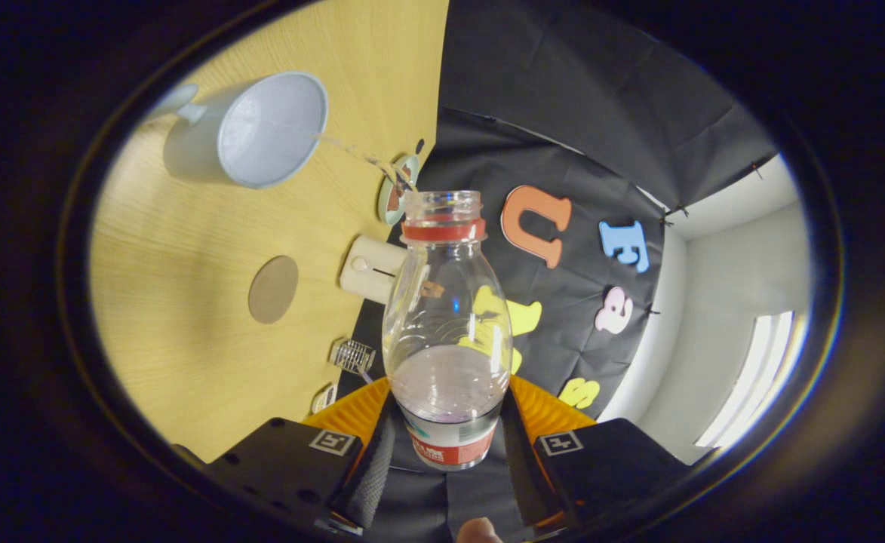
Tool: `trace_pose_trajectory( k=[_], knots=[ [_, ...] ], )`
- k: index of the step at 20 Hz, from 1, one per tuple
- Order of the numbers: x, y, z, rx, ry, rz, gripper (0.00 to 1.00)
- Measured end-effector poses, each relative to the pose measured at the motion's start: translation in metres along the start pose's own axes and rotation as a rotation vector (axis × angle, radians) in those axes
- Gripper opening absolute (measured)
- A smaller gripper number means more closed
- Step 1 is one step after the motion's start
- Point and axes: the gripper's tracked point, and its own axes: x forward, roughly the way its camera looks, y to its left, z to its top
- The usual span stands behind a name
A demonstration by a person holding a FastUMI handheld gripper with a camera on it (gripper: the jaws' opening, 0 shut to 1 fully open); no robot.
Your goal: Take the bottle from table, then pour the juice into the cup, finally place the bottle on the coaster
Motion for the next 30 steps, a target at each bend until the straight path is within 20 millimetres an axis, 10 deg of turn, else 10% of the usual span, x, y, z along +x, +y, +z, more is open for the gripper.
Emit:
trace_pose_trajectory(
  k=[30],
  knots=[
    [0.006, -0.017, 0.004, -0.089, -0.021, -0.033, 0.74]
  ],
)
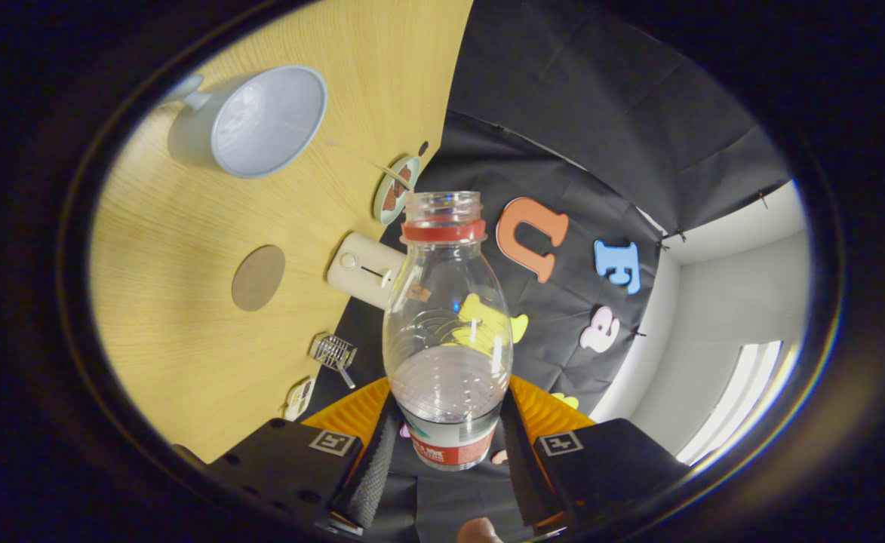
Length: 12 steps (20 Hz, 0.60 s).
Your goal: Take the bottle from table, then pour the juice into the cup, finally place the bottle on the coaster
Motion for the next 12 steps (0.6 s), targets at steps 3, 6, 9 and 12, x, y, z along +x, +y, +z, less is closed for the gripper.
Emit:
trace_pose_trajectory(
  k=[3, 6, 9, 12],
  knots=[
    [-0.0014, -0.0013, 0.0016, -0.004, 0.000, 0.000, 0.74],
    [-0.0012, -0.0010, 0.0017, -0.008, 0.001, 0.002, 0.74],
    [-0.0005, -0.0026, 0.0040, -0.011, -0.002, 0.000, 0.74],
    [-0.0006, -0.0056, 0.0047, -0.016, -0.003, -0.005, 0.74]
  ],
)
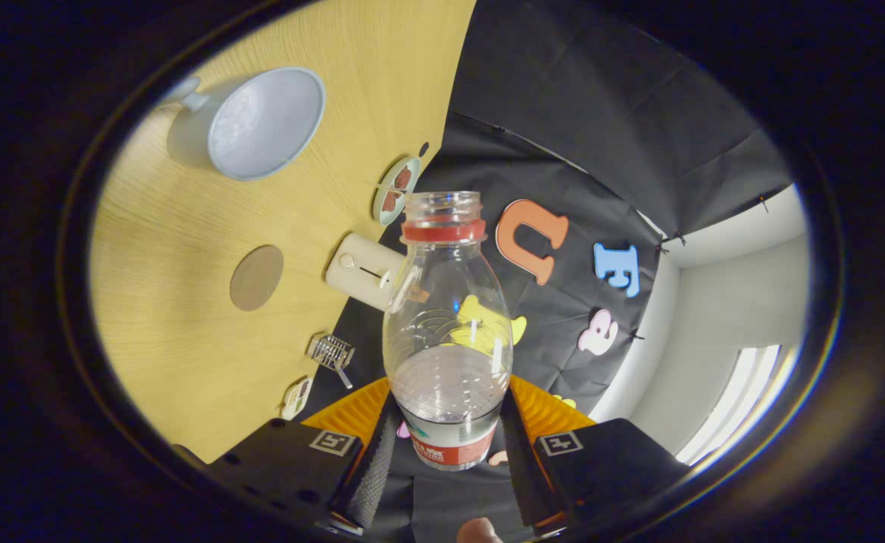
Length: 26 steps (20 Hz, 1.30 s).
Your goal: Take the bottle from table, then pour the juice into the cup, finally place the bottle on the coaster
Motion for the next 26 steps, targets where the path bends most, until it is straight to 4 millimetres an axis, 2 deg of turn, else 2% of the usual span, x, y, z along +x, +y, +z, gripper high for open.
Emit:
trace_pose_trajectory(
  k=[16, 26],
  knots=[
    [-0.003, -0.017, -0.003, -0.015, 0.000, -0.018, 0.74],
    [-0.006, -0.014, -0.002, 0.015, 0.002, -0.010, 0.74]
  ],
)
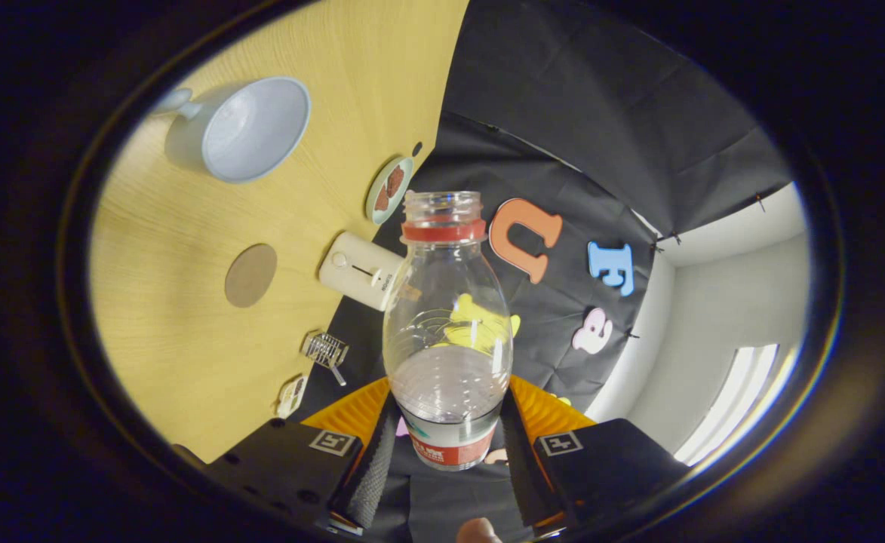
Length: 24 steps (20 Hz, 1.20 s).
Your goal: Take the bottle from table, then pour the juice into the cup, finally place the bottle on the coaster
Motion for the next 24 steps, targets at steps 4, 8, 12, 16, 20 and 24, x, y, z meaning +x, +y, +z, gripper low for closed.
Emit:
trace_pose_trajectory(
  k=[4, 8, 12, 16, 20, 24],
  knots=[
    [0.002, 0.008, -0.002, 0.079, 0.010, 0.024, 0.74],
    [0.001, 0.018, -0.009, 0.220, 0.035, 0.069, 0.74],
    [-0.003, 0.029, -0.015, 0.368, 0.059, 0.128, 0.74],
    [-0.014, 0.040, -0.020, 0.543, 0.075, 0.195, 0.74],
    [-0.024, 0.042, -0.021, 0.752, 0.071, 0.238, 0.74],
    [-0.038, 0.043, -0.011, 1.043, 0.048, 0.333, 0.74]
  ],
)
